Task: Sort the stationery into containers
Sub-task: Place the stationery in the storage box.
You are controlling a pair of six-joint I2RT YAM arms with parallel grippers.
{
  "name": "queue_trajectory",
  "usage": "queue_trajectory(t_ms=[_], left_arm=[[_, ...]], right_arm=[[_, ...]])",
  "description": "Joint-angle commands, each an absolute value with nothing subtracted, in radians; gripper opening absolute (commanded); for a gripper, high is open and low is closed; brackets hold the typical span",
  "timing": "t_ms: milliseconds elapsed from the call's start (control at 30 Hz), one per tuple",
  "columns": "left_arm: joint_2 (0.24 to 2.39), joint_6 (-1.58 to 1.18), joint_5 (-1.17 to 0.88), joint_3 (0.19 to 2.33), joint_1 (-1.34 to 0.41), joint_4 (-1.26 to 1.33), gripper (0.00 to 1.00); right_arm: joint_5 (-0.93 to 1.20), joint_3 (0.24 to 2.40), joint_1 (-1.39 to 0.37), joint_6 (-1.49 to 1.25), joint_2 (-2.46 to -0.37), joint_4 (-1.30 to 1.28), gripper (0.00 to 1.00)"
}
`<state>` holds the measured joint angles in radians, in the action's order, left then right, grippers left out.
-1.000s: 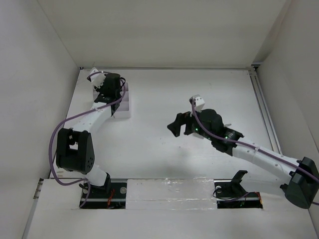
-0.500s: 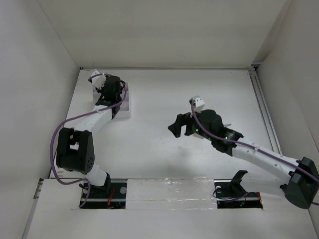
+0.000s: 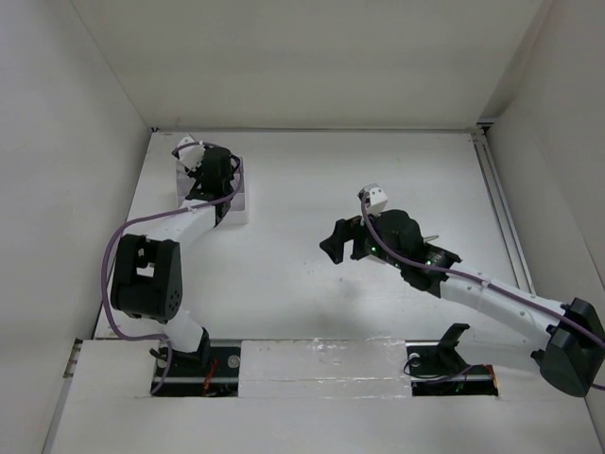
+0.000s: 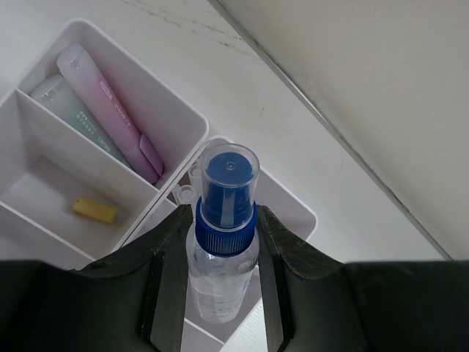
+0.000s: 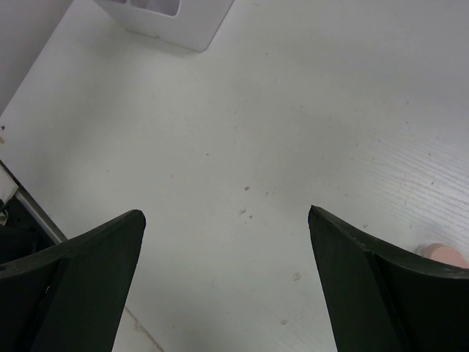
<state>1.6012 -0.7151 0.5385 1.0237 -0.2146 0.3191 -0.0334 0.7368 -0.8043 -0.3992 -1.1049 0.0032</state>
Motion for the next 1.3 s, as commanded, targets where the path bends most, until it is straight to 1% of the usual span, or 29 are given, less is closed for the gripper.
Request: queue_trajectory(t_ms=[0,533,567,600,667,700,733,833,867,967,1000,1067,1167,1267], left_arm=[[1.592,-0.706,0.537,1.017,-0.212,0.393,0.00],[1.644,-0.706,0.537,1.008,-0.212,0.381,0.00],[1.644,-0.706,0.537,1.008,-0.221,0.380,0.02],[1.644,-0.706,0.546,1.008,-0.221,0.380,0.11],[1.625,-0.695,0.555,1.008,-0.233,0.394,0.22],[1.624,-0.681,0.555,1.008,-0.242,0.394,0.25],[1.615,-0.681,0.564,1.008,-0.253,0.394,0.32],[1.606,-0.667,0.565,1.008,-0.253,0.394,0.39],[1.594,-0.667,0.565,0.999,-0.253,0.394,0.45],[1.571,-0.667,0.555,0.990,-0.253,0.405,0.56],[1.560,-0.667,0.555,0.989,-0.253,0.405,0.65],[1.560,-0.667,0.565,0.989,-0.253,0.405,0.69],[1.516,-0.667,0.577,0.977,-0.262,0.405,0.71],[1.467,-0.658,0.566,0.977,-0.272,0.405,0.74]], right_arm=[[-0.028,0.739,-0.798,-0.379,-1.078,0.026,0.99],[-0.028,0.712,-0.779,-0.379,-1.037,0.026,0.99],[-0.028,0.712,-0.779,-0.379,-1.028,0.026,0.99],[-0.028,0.712,-0.770,-0.379,-1.028,0.026,0.99],[-0.018,0.712,-0.770,-0.379,-1.017,0.026,0.99],[-0.018,0.712,-0.770,-0.379,-1.017,0.026,0.99],[-0.018,0.712,-0.770,-0.379,-1.017,0.026,0.99],[-0.018,0.703,-0.770,-0.379,-1.017,0.026,0.99],[-0.018,0.703,-0.770,-0.379,-1.017,0.026,0.99],[-0.018,0.703,-0.770,-0.379,-1.017,0.026,0.99],[-0.018,0.703,-0.770,-0.379,-1.017,0.026,0.99],[-0.009,0.703,-0.770,-0.379,-1.017,0.026,0.99],[-0.009,0.703,-0.761,-0.379,-1.008,0.026,0.99],[-0.009,0.703,-0.761,-0.379,-1.008,0.026,0.99]])
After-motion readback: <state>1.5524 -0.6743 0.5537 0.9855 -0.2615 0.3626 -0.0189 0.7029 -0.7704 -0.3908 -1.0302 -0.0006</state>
